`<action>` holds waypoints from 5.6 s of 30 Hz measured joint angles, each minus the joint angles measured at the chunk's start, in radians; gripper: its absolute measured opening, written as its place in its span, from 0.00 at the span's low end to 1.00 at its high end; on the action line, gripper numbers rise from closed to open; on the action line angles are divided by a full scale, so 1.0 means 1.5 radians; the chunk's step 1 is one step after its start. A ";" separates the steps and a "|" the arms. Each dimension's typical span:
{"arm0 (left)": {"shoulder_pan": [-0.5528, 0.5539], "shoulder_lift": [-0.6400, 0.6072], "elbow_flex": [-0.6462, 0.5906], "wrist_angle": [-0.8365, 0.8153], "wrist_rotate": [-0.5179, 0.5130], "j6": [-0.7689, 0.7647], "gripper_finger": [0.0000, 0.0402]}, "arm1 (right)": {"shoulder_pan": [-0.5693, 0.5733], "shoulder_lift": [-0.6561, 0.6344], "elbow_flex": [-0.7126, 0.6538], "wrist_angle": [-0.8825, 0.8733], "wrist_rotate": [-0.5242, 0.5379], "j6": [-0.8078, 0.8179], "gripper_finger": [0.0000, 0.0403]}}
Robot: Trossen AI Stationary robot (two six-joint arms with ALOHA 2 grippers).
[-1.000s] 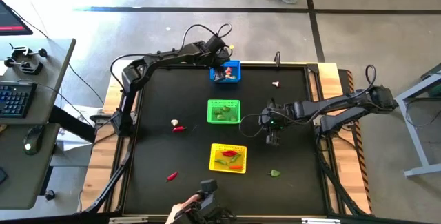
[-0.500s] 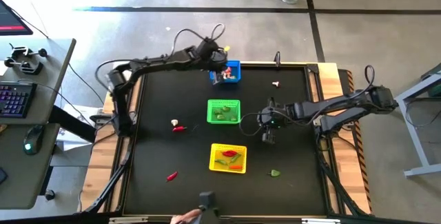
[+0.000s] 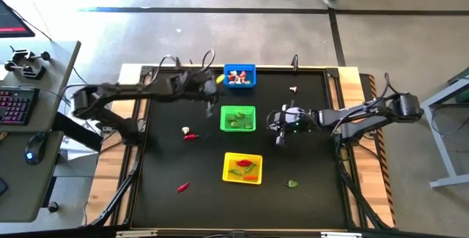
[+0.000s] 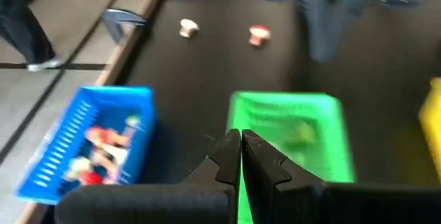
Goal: Sort produce into baskets
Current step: Put the red chili pepper into the yellow bin, then put the brown mushroom into the blue bin
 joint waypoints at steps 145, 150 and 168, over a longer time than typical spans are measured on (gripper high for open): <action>-0.088 -0.048 -0.133 -0.446 -0.044 -0.237 0.37 | -0.002 -0.228 0.000 -0.200 0.054 -0.085 0.00; -0.069 -0.043 -0.147 -0.453 -0.032 -0.220 0.37 | -0.002 -0.228 0.000 -0.200 0.054 -0.085 0.00; -0.056 0.040 -0.147 -0.448 0.004 -0.195 0.37 | -0.002 -0.228 0.000 -0.199 0.057 -0.085 0.00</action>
